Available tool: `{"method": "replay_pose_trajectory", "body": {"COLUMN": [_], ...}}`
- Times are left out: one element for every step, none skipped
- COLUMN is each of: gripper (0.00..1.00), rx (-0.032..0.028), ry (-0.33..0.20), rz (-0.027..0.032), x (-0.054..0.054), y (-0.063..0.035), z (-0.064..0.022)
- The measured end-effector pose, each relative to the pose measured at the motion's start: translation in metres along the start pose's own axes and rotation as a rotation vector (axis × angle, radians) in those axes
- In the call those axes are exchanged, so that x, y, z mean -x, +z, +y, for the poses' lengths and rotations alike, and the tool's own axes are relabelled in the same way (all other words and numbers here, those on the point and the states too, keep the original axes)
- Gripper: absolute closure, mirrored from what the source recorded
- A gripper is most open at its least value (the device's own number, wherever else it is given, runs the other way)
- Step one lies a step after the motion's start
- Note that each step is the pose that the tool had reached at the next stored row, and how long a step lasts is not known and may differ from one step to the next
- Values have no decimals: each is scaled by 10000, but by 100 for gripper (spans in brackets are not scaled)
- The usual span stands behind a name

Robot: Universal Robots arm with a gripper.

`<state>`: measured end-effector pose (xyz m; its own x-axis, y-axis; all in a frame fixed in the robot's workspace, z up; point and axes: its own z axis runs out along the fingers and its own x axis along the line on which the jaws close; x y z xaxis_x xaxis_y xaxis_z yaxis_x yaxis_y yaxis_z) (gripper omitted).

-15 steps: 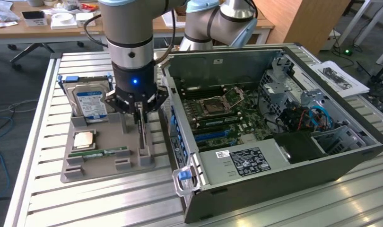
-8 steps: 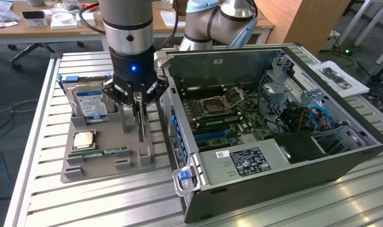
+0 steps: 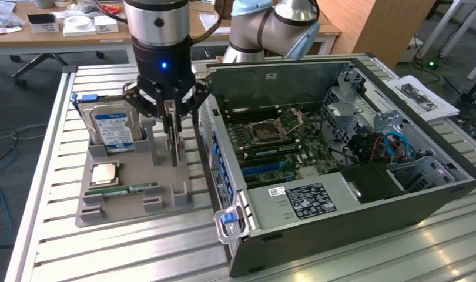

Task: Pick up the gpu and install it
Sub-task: 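Pick up the gpu and move the gpu toward the slot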

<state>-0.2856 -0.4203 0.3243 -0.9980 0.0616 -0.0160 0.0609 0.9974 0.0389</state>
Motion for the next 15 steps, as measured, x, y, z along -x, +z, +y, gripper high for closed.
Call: {"method": "replay_pose_trajectory", "body": {"gripper": [73, 73, 73, 73, 73, 73, 73, 73, 73, 73, 73, 73, 73, 73, 73], "rx": [0, 0, 0, 0, 0, 0, -1, 0, 0, 0, 0, 0, 0, 0, 0], "ry": [0, 0, 0, 0, 0, 0, 0, 0, 0, 0, 0, 0, 0, 0, 0], "rz": [0, 1, 0, 0, 0, -1, 1, 0, 0, 0, 0, 0, 0, 0, 0], "x": [1, 1, 2, 2, 3, 4, 4, 5, 5, 5, 6, 7, 7, 7, 7], "y": [-40, -82, -120, -157, -193, -230, -266, -297, -327, -355, -383, -410, -434, -456, -479], "z": [2, 3, 5, 6, 7, 9, 10, 12, 13, 14, 15, 16, 17, 18, 19]}}
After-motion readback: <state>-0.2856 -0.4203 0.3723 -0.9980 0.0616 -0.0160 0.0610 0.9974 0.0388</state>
